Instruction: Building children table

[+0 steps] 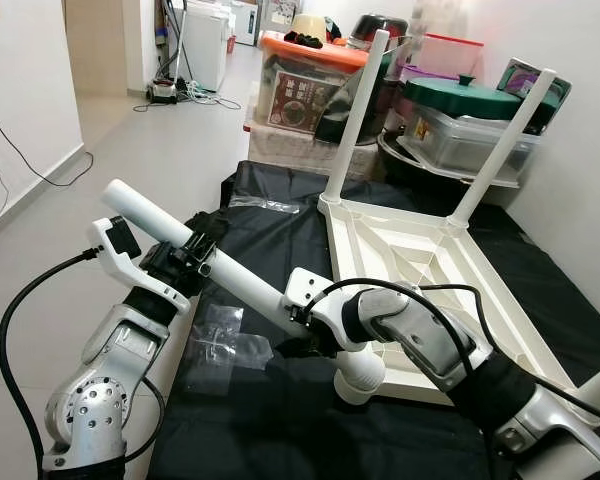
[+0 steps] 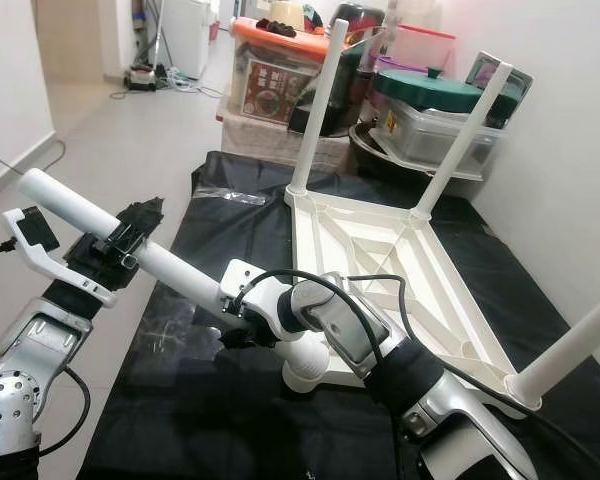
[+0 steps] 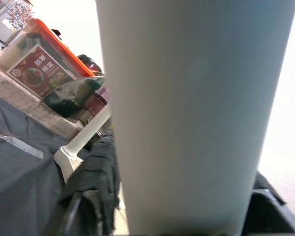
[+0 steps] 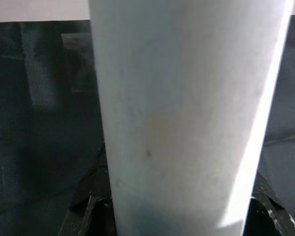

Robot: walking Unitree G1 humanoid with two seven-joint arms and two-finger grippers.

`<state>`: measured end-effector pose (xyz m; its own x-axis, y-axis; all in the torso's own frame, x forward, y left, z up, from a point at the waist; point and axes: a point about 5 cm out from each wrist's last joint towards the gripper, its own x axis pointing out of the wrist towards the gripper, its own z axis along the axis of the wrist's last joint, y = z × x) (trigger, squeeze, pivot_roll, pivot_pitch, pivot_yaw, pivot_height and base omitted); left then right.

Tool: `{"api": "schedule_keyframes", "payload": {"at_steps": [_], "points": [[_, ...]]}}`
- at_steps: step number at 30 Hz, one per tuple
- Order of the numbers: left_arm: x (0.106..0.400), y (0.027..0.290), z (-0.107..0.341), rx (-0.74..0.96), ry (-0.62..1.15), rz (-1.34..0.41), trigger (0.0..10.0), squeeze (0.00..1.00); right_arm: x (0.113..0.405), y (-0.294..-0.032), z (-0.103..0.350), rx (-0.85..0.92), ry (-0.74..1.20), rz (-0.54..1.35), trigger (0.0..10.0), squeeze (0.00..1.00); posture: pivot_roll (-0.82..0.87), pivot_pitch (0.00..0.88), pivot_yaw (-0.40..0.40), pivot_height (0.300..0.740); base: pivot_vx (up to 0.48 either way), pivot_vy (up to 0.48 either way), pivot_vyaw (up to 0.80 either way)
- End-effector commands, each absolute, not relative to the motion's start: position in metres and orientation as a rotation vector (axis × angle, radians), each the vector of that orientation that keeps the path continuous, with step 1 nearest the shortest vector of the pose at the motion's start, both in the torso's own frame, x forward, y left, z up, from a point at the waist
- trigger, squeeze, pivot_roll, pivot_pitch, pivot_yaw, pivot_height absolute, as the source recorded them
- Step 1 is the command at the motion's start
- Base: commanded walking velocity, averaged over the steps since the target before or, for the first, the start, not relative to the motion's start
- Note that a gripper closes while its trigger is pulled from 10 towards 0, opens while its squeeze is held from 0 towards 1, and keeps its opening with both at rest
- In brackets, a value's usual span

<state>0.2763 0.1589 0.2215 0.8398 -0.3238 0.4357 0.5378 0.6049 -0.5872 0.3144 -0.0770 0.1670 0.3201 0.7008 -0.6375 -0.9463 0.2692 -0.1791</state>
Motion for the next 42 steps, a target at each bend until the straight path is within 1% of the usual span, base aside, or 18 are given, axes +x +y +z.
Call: {"api": "schedule_keyframes", "payload": {"at_steps": [1, 7, 10, 13, 24, 25, 26, 27, 29, 32, 34, 36, 37, 38, 39, 40, 41, 42], "points": [[0.275, 0.154, 0.224, -0.760, -0.302, -0.539, 10.0, 1.00, 0.313, -0.089, 0.149, -0.545, 0.575, 1.150, 0.0, 0.00, 0.06, 0.000, -0.159, 0.740, 0.000, 0.000, 0.00], [0.274, 0.154, 0.224, -0.752, -0.300, -0.539, 10.0, 1.00, 0.317, -0.094, 0.154, -0.530, 0.569, 1.131, 0.0, 0.00, 0.06, 0.000, -0.160, 0.740, 0.000, 0.000, 0.00], [0.267, 0.161, 0.235, -0.779, -0.359, -0.559, 10.0, 1.00, 0.330, -0.116, 0.178, -0.472, 0.526, 1.061, 0.0, 0.00, 0.06, 0.000, -0.162, 0.740, 0.000, 0.000, 0.00], [0.268, 0.168, 0.238, -0.776, -0.382, -0.527, 10.0, 1.00, 0.333, -0.125, 0.190, -0.450, 0.503, 1.043, 0.0, 0.00, 0.06, 0.000, -0.159, 0.740, 0.000, 0.000, 0.00], [0.271, 0.181, 0.239, -0.821, -0.384, -0.451, 10.0, 1.00, 0.349, -0.145, 0.226, -0.337, 0.404, 0.961, 0.0, 0.00, 0.06, 0.000, -0.155, 0.740, 0.000, 0.000, 0.00], [0.275, 0.185, 0.232, -0.790, -0.329, -0.393, 10.0, 0.14, 0.355, -0.150, 0.235, -0.301, 0.363, 0.924, 0.0, 0.00, 0.06, 0.000, -0.155, 0.740, 0.000, 0.000, 0.00], [0.275, 0.185, 0.232, -0.790, -0.329, -0.393, 10.0, 0.14, 0.355, -0.150, 0.235, -0.301, 0.363, 0.924, 0.0, 0.00, 0.06, 0.000, -0.155, 0.740, 0.000, 0.000, 0.00], [0.278, 0.185, 0.225, -0.748, -0.276, -0.364, 10.0, 0.00, 0.358, -0.152, 0.241, -0.267, 0.327, 0.891, 0.0, 0.00, 0.06, 0.000, -0.155, 0.740, 0.000, 0.000, 0.00], [0.281, 0.184, 0.218, -0.678, -0.216, -0.340, 10.0, 0.00, 0.363, -0.153, 0.246, -0.229, 0.295, 0.850, 0.0, 0.00, 0.07, 0.000, -0.157, 0.740, 0.000, 0.000, 0.00], [0.287, 0.177, 0.192, -0.499, -0.034, -0.296, 10.0, 0.00, 0.377, -0.157, 0.258, -0.097, 0.186, 0.691, 0.0, 0.00, 0.07, 0.000, -0.155, 0.740, 0.000, 0.000, 0.00], [0.287, 0.177, 0.192, -0.499, -0.034, -0.296, 10.0, 0.00, 0.377, -0.157, 0.258, -0.097, 0.186, 0.691, 0.0, 0.00, 0.07, 0.000, -0.155, 0.740, 0.000, 0.000, 0.00], [0.288, 0.170, 0.161, -0.361, 0.174, -0.267, 10.0, 0.00, 0.396, -0.172, 0.263, 0.218, 0.063, 0.403, 0.1, 0.00, 0.07, 0.000, -0.135, 0.740, 0.000, 0.000, 0.00], [0.287, 0.168, 0.150, -0.312, 0.250, -0.258, 10.0, 0.00, 0.400, -0.176, 0.259, 0.318, 0.047, 0.312, 0.1, 0.00, 0.07, 0.000, -0.135, 0.740, 0.000, 0.000, 0.00], [0.286, 0.166, 0.141, -0.272, 0.314, -0.264, 10.0, 0.00, 0.402, -0.178, 0.253, 0.395, 0.058, 0.252, 4.0, 0.00, 0.07, 0.000, -0.135, 0.740, 0.000, 0.000, 0.00], [0.286, 0.166, 0.137, -0.244, 0.338, -0.261, 10.0, 0.00, 0.403, -0.176, 0.249, 0.438, 0.068, 0.234, 4.8, 0.00, 0.07, 0.000, -0.135, 0.740, 0.000, 0.000, 0.00], [0.286, 0.166, 0.137, -0.244, 0.338, -0.261, 10.0, 0.00, 0.403, -0.176, 0.249, 0.438, 0.068, 0.234, 4.8, 0.00, 0.07, 0.000, -0.135, 0.740, 0.000, 0.000, 0.00], [0.286, 0.165, 0.137, -0.248, 0.340, -0.276, 10.0, 0.00, 0.402, -0.173, 0.245, 0.494, 0.067, 0.228, 9.0, 0.00, 0.07, 0.000, -0.128, 0.740, 0.000, 0.000, 0.00], [0.287, 0.164, 0.138, -0.253, 0.339, -0.287, 10.0, 0.00, 0.402, -0.171, 0.243, 0.532, 0.065, 0.226, 9.0, 0.00, 0.07, 0.000, -0.128, 0.740, 0.000, 0.000, 0.00]]}}
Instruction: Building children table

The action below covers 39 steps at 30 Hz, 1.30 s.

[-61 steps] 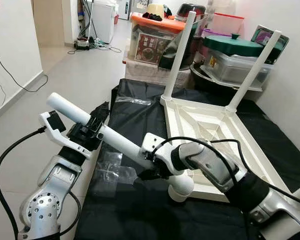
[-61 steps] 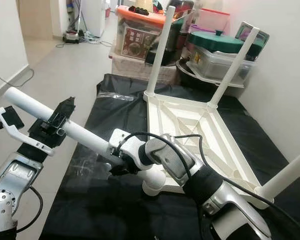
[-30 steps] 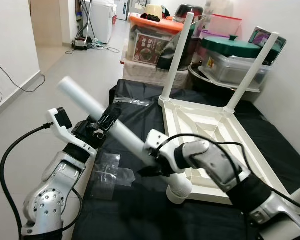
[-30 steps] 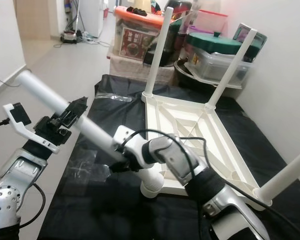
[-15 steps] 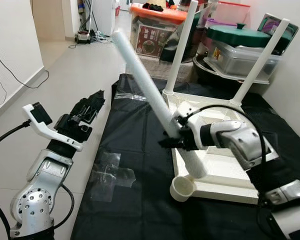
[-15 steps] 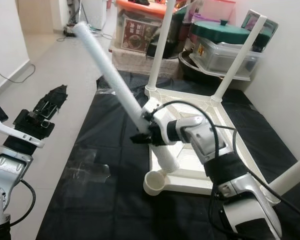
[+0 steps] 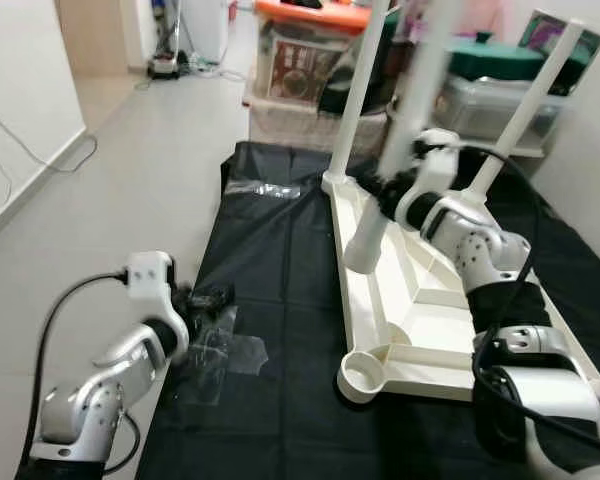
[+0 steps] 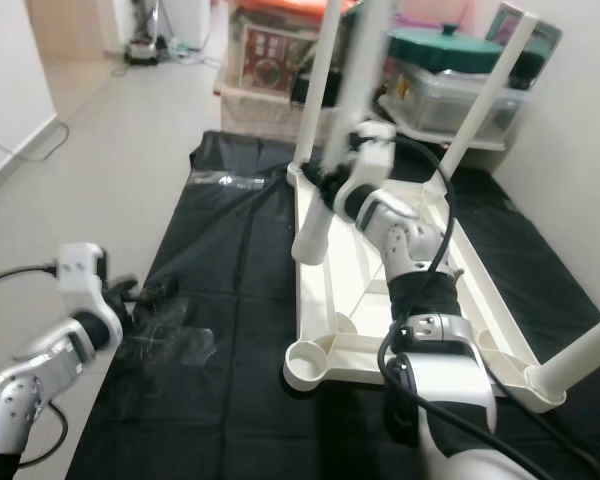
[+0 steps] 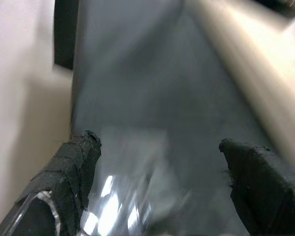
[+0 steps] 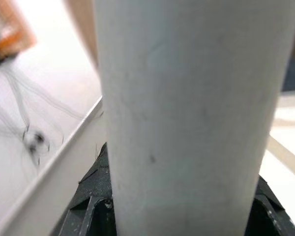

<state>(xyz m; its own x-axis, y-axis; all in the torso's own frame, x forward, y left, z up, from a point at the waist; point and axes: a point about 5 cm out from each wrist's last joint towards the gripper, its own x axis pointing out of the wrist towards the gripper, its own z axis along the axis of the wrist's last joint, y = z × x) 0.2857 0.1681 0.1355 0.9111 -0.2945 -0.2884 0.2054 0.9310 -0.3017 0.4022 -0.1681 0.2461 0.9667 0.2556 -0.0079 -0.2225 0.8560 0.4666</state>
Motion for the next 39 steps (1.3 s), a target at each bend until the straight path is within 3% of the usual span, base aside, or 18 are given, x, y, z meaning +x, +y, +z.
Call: {"api": "schedule_keyframes", "payload": {"at_steps": [1, 3, 4, 12, 16, 26, 31, 34, 35, 39], "points": [[0.287, 0.164, 0.138, -0.258, 0.336, -0.293, 10.0, 0.00, 0.402, -0.169, 0.243, 0.554, 0.061, 0.224, 9.0, 0.00, 0.07, 0.000, -0.128, 0.740, 0.000, 0.000, 0.00], [0.287, 0.163, 0.139, -0.261, 0.335, -0.296, 10.0, 0.00, 0.402, -0.169, 0.243, 0.564, 0.060, 0.222, 9.0, 0.00, 0.07, 0.000, -0.128, 0.740, 0.000, 0.000, 0.00], [0.287, 0.164, 0.140, -0.241, 0.327, -0.299, 10.0, 0.00, 0.402, -0.167, 0.243, 0.599, 0.048, 0.224, 10.0, 0.00, 0.08, 0.000, -0.128, 0.740, 0.000, 0.000, 0.00], [0.281, 0.163, 0.139, -0.233, 0.346, -0.342, 10.0, 0.00, 0.403, -0.159, 0.245, 0.721, 0.014, 0.188, 10.0, 0.00, 0.08, 0.000, -0.130, 0.740, 0.000, 0.000, 0.00], [0.279, 0.154, 0.141, -0.152, 0.361, -0.434, 10.0, 0.00, 0.401, -0.151, 0.242, 0.731, 0.018, 0.214, 10.0, 0.00, 0.08, 0.000, -0.129, 0.740, 0.000, 0.000, 0.00], [0.277, 0.153, 0.143, -0.104, 0.324, -0.467, 10.0, 0.00, 0.398, -0.143, 0.238, 0.731, 0.023, 0.230, 10.0, 0.00, 0.09, 0.000, -0.125, 0.740, 0.000, 0.000, 0.00], [0.281, 0.156, 0.148, 0.048, 0.210, -0.431, 10.0, 0.00, 0.395, -0.135, 0.233, 0.697, 0.032, 0.236, 10.0, 0.00, 0.08, 0.000, -0.122, 0.740, 0.000, 0.000, 0.00], [0.279, 0.149, 0.155, 0.007, 0.177, -0.529, 10.0, 0.00, 0.389, -0.120, 0.232, 0.643, 0.028, 0.277, 10.0, 0.00, 0.08, 0.000, -0.117, 0.740, 0.000, 0.000, 0.00], [0.277, 0.141, 0.163, 0.014, 0.134, -0.618, 10.0, 0.00, 0.381, -0.101, 0.232, 0.596, 0.021, 0.336, 10.0, 0.00, 0.08, 0.000, -0.114, 0.740, 0.000, 0.000, 0.00], [0.276, 0.133, 0.165, 0.042, 0.118, -0.688, 10.0, 0.00, 0.374, -0.083, 0.234, 0.570, 0.014, 0.399, 10.0, 0.00, 0.08, 0.000, -0.112, 0.740, 0.000, 0.000, 0.00]]}}
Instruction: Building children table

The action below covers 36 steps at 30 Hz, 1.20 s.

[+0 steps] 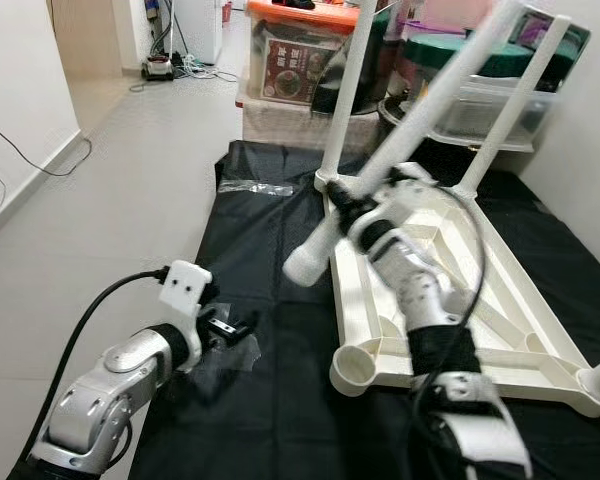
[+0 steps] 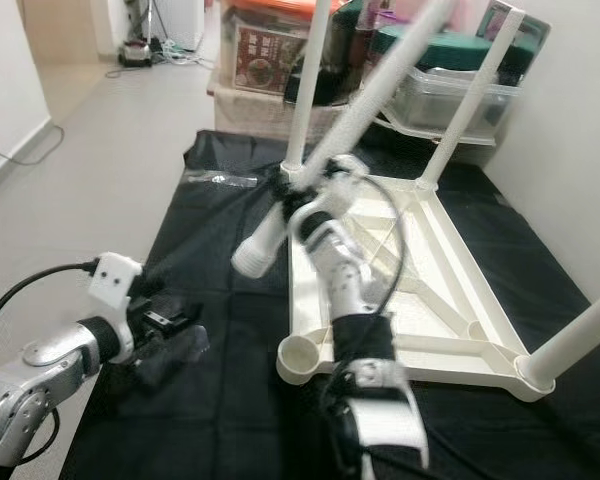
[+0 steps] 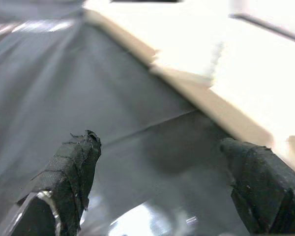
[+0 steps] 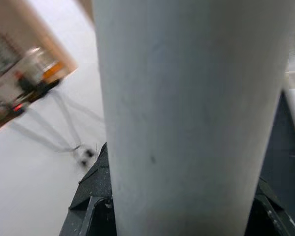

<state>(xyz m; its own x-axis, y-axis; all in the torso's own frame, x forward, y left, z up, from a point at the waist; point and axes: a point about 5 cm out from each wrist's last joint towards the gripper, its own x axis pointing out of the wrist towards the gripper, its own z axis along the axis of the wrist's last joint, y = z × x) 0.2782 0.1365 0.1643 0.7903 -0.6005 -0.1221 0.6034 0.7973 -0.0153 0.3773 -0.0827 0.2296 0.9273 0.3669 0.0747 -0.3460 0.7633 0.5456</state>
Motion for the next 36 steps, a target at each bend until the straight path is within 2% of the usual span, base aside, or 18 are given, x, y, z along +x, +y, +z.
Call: {"api": "schedule_keyframes", "payload": {"at_steps": [1, 4, 12, 13, 14, 15, 19, 36], "points": [[0.276, 0.133, 0.165, 0.042, 0.118, -0.688, 10.0, 0.00, 0.374, -0.083, 0.234, 0.570, 0.014, 0.399, 10.0, 0.00, 0.08, 0.000, -0.112, 0.740, 0.000, 0.000, 0.00], [0.275, 0.127, 0.166, 0.056, 0.112, -0.744, 10.0, 0.00, 0.370, -0.070, 0.236, 0.548, 0.004, 0.449, 10.0, 0.00, 0.08, 0.000, -0.105, 0.740, 0.000, 0.000, 0.00], [0.274, 0.125, 0.166, 0.062, 0.106, -0.769, 10.0, 0.00, 0.368, -0.064, 0.237, 0.536, -0.003, 0.470, 10.0, 0.00, 0.08, 0.000, -0.105, 0.740, 0.000, 0.000, 0.00], [0.278, 0.126, 0.166, 0.087, 0.093, -0.754, 10.0, 0.00, 0.361, -0.049, 0.241, 0.510, -0.016, 0.547, 10.0, 0.00, 0.08, 0.000, -0.105, 0.740, 0.000, 0.000, 0.00], [0.278, 0.126, 0.166, 0.087, 0.093, -0.754, 10.0, 0.00, 0.361, -0.049, 0.241, 0.510, -0.016, 0.547, 10.0, 0.00, 0.08, 0.000, -0.105, 0.740, 0.000, 0.000, 0.00], [0.282, 0.128, 0.169, 0.097, 0.067, -0.726, 10.0, 0.00, 0.352, -0.037, 0.243, 0.484, -0.024, 0.623, 10.0, 0.00, 0.08, 0.000, -0.106, 0.740, 0.000, 0.000, 0.00], [0.288, 0.131, 0.172, 0.116, 0.040, -0.686, 10.0, 0.00, 0.341, -0.025, 0.244, 0.449, -0.031, 0.710, 10.0, 0.00, 0.08, 0.000, -0.106, 0.740, 0.000, 0.000, 0.00], [0.305, 0.122, 0.175, 0.124, 0.003, -0.666, 10.0, 0.00, 0.319, -0.010, 0.240, 0.386, -0.031, 0.841, 10.0, 0.00, 0.07, 0.000, -0.099, 0.740, 0.000, 0.000, 0.00]]}}
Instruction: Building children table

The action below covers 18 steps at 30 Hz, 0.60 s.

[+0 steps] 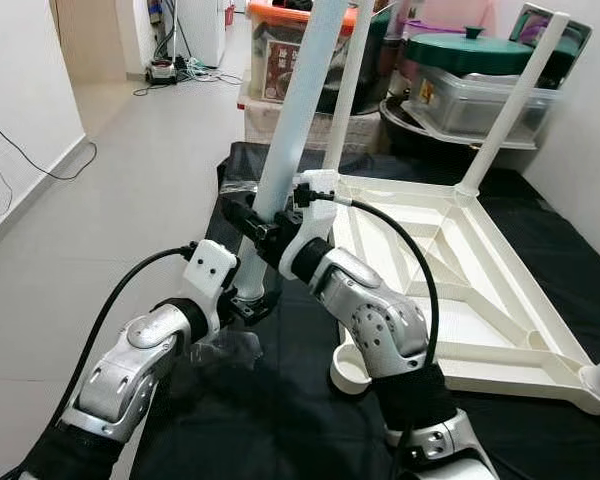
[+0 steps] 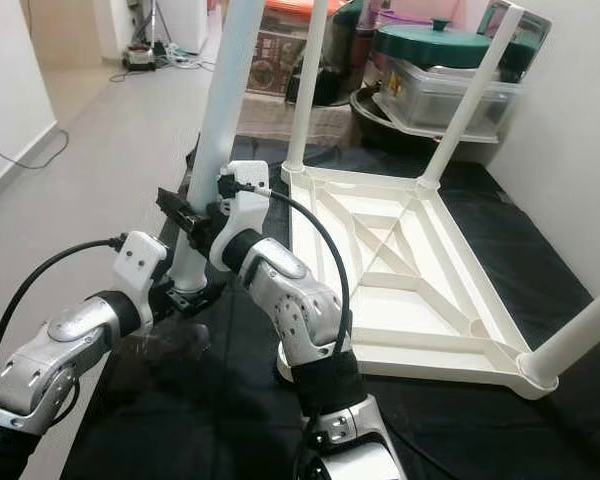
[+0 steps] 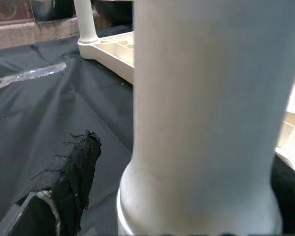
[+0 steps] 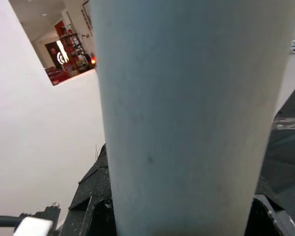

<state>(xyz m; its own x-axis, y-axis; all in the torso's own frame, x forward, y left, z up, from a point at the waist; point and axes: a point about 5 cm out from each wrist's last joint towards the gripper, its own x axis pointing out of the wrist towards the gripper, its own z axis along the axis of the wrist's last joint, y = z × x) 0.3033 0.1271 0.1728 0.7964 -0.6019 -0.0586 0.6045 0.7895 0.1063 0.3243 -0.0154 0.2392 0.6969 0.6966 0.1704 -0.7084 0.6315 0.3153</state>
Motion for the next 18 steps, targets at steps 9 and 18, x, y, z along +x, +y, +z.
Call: {"api": "schedule_keyframes", "payload": {"at_steps": [9, 18], "points": [[0.299, 0.115, 0.167, 0.107, 0.019, -0.728, 0.0, 0.00, 0.319, -0.012, 0.240, 0.383, -0.027, 0.835, 10.0, 0.00, 0.06, 0.000, -0.094, 0.740, 0.000, 0.000, 0.00], [0.286, 0.112, 0.164, 0.152, 0.041, -0.826, 0.0, 0.00, 0.319, -0.016, 0.243, 0.381, -0.046, 0.871, 10.0, 1.00, 0.08, 0.000, -0.104, 0.740, 0.000, 0.000, 0.00]]}}
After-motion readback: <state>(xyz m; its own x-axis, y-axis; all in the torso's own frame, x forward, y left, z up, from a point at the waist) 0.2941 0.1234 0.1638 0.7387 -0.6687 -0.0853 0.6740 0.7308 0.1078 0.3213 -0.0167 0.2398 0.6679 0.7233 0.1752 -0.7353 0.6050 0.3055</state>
